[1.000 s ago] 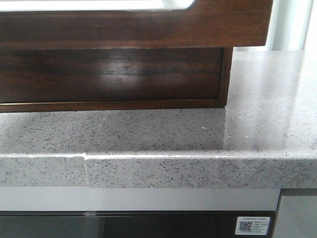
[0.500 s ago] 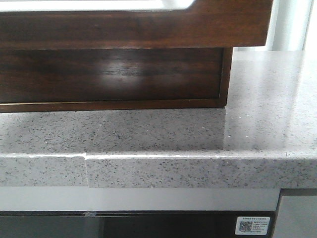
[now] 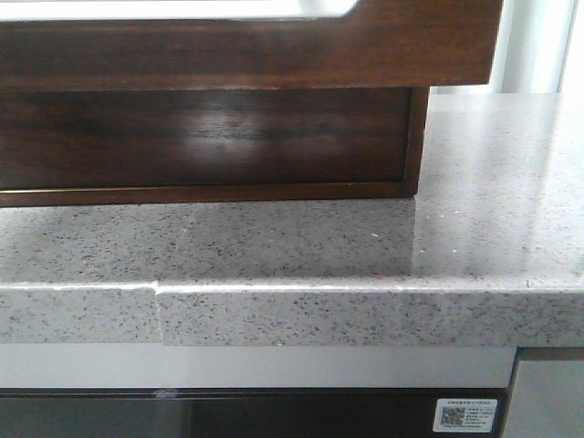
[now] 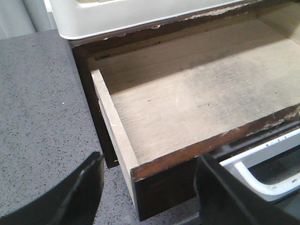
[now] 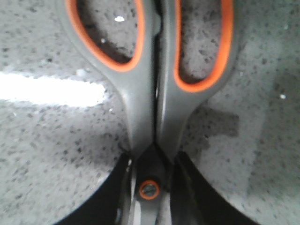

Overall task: Put scissors in drawer with both arms
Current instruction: 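Close the right gripper on the scissors and lift them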

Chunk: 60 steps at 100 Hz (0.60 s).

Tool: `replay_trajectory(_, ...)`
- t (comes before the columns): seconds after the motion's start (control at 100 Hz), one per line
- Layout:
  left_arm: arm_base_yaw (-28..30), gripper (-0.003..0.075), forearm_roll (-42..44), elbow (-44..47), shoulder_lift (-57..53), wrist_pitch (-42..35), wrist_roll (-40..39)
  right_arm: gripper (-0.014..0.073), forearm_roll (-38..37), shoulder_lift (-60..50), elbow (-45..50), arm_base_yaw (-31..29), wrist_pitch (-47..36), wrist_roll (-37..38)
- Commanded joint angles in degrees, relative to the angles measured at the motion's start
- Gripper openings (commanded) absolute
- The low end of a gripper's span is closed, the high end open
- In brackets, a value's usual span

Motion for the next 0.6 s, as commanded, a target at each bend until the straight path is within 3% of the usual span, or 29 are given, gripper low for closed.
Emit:
replay_trajectory(0.0,-0.4,0.0407,-1.4,-1.5,0.4,-4.3,-0.8,-0.0001,0.7,-6.1,-3.0,-0.1,0.5,-0.5)
replay_trajectory(0.35,-0.4,0.0407,-1.4,-1.5,0.4,-4.3,-0.8,-0.0001,6.5,-19.7,-19.3,3.0,3.6,-3.6)
replay_trajectory(0.59,-0.4,0.0407,-1.4,-1.5,0.4,-4.3,-0.8,-0.0001,11.4,-27.5,-28.0,13.9,3.5,-8.8)
